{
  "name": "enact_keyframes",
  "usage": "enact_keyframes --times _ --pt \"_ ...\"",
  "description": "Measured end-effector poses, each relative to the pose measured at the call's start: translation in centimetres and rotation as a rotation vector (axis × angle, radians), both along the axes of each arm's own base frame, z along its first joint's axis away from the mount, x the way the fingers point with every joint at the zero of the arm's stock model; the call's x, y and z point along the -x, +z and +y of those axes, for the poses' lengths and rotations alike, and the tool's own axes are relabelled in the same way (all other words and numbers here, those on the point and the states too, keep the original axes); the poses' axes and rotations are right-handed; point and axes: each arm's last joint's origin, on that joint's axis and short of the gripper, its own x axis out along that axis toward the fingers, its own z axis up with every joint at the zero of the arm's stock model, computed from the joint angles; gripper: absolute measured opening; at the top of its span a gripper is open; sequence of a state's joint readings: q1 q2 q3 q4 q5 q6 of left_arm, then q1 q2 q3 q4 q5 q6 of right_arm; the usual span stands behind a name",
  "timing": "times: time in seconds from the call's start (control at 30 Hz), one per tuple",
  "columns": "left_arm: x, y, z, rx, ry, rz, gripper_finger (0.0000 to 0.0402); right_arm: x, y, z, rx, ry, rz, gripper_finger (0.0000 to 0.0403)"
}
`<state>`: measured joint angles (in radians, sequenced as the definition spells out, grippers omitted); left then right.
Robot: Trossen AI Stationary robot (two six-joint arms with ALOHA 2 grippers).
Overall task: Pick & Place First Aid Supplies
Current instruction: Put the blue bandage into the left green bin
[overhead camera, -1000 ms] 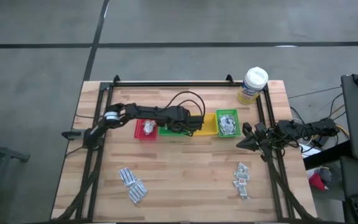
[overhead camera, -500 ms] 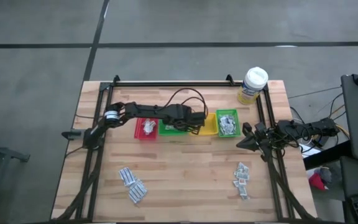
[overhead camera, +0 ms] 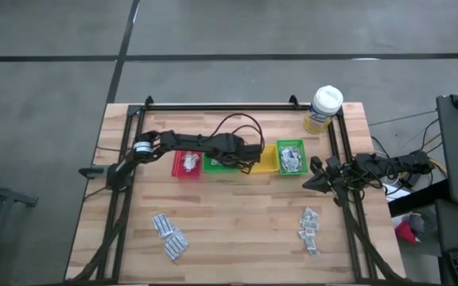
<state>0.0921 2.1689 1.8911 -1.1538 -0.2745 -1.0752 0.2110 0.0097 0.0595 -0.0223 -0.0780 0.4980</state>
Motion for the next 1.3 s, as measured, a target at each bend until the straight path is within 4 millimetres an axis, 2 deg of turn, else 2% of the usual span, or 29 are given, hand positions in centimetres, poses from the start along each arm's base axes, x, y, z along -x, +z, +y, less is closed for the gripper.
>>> enact_keyframes --times 0.2,0.53,0.7,0.87,1.07,1.17,1.3 --pt "0.4 0.0 0.0 0.003 -0.005 0.044 0.0014 0.0 0.0 0.0 0.0 0.0 -0.001 0.0008" --pt "0.3 0.0 0.0 -0.01 0.001 0.036 0.0122 0.0 0.0 0.0 0.0 0.0 0.0 0.0008" --pt "0.3 0.7 0.2 -0.012 0.004 0.013 0.0154 0.0 0.0 0.0 -0.014 0.001 0.003 0.0008" --pt "0.8 2.6 0.3 -0.019 -0.006 -0.034 0.016 0.0 0.0 0.0 -0.018 0.001 0.005 0.0008" --pt "2.3 6.2 -0.3 -0.014 -0.076 -0.096 0.0159 0.0 0.0 0.0 -0.018 0.001 0.006 0.0008" --pt "3.3 8.1 -1.9 0.016 -0.145 -0.123 0.0159 0.0 0.0 0.0 -0.017 0.001 0.009 0.0008" --pt "4.8 10.1 -5.1 0.051 -0.241 -0.134 0.0159 0.0 0.0 0.0 -0.016 0.001 0.009 0.0008"
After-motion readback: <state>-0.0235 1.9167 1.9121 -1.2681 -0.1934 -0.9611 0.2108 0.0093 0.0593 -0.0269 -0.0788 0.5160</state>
